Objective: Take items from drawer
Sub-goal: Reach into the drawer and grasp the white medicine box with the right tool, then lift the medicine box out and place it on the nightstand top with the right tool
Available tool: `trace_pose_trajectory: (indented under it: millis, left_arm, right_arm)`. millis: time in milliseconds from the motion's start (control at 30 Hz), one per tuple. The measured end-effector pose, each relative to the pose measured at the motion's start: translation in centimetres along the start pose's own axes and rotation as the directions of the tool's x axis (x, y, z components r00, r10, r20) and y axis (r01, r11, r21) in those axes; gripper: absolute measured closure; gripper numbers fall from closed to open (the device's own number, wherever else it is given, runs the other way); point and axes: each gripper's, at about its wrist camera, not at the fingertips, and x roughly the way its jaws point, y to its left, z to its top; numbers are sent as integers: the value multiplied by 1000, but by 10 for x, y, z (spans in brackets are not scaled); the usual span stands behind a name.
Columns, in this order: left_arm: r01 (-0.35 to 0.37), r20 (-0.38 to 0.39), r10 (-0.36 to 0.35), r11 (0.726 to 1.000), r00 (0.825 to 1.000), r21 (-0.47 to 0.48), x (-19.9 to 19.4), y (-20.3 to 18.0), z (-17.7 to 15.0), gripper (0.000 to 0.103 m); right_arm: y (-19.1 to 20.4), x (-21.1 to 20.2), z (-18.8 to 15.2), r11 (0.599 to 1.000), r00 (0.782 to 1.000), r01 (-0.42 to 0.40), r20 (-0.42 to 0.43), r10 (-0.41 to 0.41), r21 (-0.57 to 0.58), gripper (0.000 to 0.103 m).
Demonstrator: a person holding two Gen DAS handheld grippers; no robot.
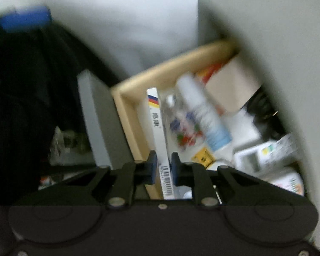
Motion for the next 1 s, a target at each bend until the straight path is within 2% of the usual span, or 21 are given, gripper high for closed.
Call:
trace_pose_trajectory:
  millis: [33, 100, 167, 200, 233, 267, 300, 400, 433, 467, 500, 567, 633, 667, 767, 833, 900, 933, 1000]
  left_arm:
    - [-3, 5, 3, 1000, 1000, 13, 0, -2, 0, 0]
    - [-4, 6, 4, 1000, 1000, 31, 0, -5, 0, 0]
    - [-6, 5, 6, 999, 1000, 42, 1, -7, 0, 0]
    - [-7, 4, 7, 999, 1000, 42, 2, -7, 0, 0]
    - [-7, 4, 7, 999, 1000, 39, 2, -6, 0, 0]
    - [-7, 4, 7, 999, 1000, 36, 2, -6, 0, 0]
    - [-6, 4, 6, 1000, 1000, 31, 2, -5, 0, 0]
    - [-2, 2, 2, 1000, 1000, 17, 2, -3, -1, 0]
    - [-1, 2, 1, 1000, 1000, 13, 2, -2, -1, 0]
    - [0, 3, 0, 1000, 1000, 12, 1, -2, -1, 0]
    - [1, 3, -1, 1000, 1000, 11, 1, -2, -1, 0]
    - [4, 3, -4, 1000, 1000, 10, 1, -3, -2, 0]
    - [6, 3, -6, 1000, 1000, 8, 2, -4, -1, 0]
    - [7, 3, -7, 1000, 1000, 8, 2, -4, -1, 0]
    - [11, 3, -11, 1000, 1000, 27, 2, -9, -2, 0]
    - [14, 12, -15, 999, 1000, 52, 1, -14, 0, 0]
    - [22, 27, -24, 997, 999, 78, -1, -20, 3, 0]
    - [30, 39, -34, 995, 999, 92, -2, -23, 4, 0]
    - [37, 40, -41, 995, 998, 96, -1, -24, 6, 0]
  right_arm:
    - [-7, -19, 2, 998, 997, -27, 69, 24, 51, 93]
    - [-25, -59, 5, 981, 972, -113, 221, 76, 158, 93]
    - [-50, -93, 6, 932, 911, -237, 395, 115, 275, 93]
    - [-61, -100, 5, 903, 884, -279, 454, 110, 326, 93]
    - [-76, -105, 3, 853, 850, -328, 522, 79, 405, 93]
    - [-92, -108, -1, 786, 816, -374, 578, 26, 493, 93]
    - [-102, -109, -4, 738, 797, -390, 603, -29, 551, 93]
    - [-119, -102, -12, 674, 793, -332, 583, -179, 660, 92]
    - [-126, -93, -16, 643, 804, -302, 551, -225, 704, 83]
    - [-130, -87, -20, 622, 816, -270, 517, -257, 735, 79]
    - [-133, -85, -22, 620, 825, -237, 492, -278, 748, 74]
    - [-135, -85, -24, 631, 835, -154, 442, -329, 760, 66]
    - [-129, -89, -29, 661, 837, -95, 419, -351, 744, 43]
    - [-124, -93, -31, 679, 838, -69, 412, -358, 731, 40]
    - [-108, -86, -18, 744, 868, 56, 335, -366, 665, 37]
    - [-99, -74, -5, 774, 885, 143, 270, -379, 616, 35]
    - [-95, -59, 9, 781, 894, 208, 209, -396, 589, 34]
    - [-93, -51, 16, 784, 897, 240, 177, -405, 573, 27]
    - [-91, -36, 29, 783, 900, 300, 110, -422, 545, 28]
